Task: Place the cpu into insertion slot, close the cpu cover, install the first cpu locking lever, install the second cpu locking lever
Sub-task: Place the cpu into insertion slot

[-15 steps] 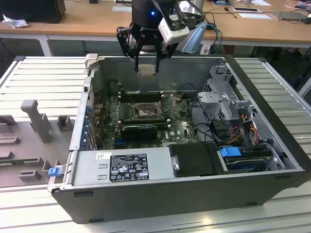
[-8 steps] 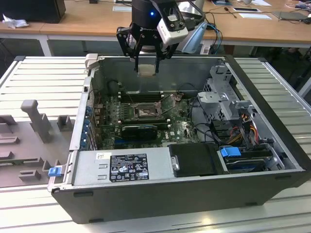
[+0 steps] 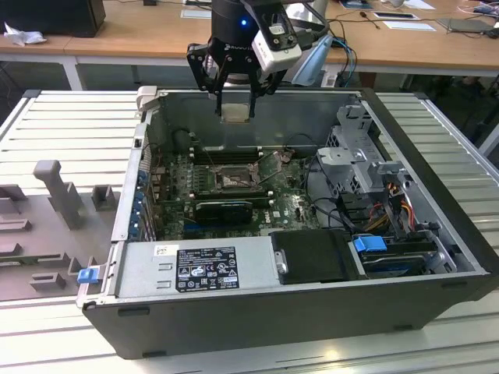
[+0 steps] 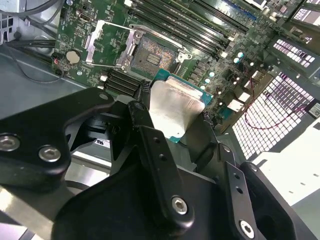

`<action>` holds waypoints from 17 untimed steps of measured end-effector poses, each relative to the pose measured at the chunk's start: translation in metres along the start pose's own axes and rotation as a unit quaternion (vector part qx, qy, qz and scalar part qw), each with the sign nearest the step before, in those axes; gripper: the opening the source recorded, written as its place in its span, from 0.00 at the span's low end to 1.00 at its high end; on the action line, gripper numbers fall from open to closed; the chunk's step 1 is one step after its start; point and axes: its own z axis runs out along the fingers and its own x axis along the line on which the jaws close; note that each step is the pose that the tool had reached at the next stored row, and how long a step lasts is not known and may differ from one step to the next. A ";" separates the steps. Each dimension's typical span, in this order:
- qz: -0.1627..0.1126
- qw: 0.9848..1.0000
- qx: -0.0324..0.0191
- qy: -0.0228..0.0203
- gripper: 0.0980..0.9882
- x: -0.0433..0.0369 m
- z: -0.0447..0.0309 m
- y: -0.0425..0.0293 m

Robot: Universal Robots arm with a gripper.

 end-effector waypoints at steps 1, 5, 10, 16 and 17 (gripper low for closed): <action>0.004 1.000 0.000 0.000 0.48 0.0000 0.0001 0.0000; 0.014 1.000 0.000 -0.001 0.48 0.0000 0.0000 0.0000; 0.024 1.000 0.000 -0.002 0.48 0.0000 0.0000 0.0000; 0.045 0.999 -0.001 -0.004 0.48 0.0000 0.0001 0.0000; 0.050 0.999 -0.001 -0.005 0.48 0.0000 0.0001 0.0000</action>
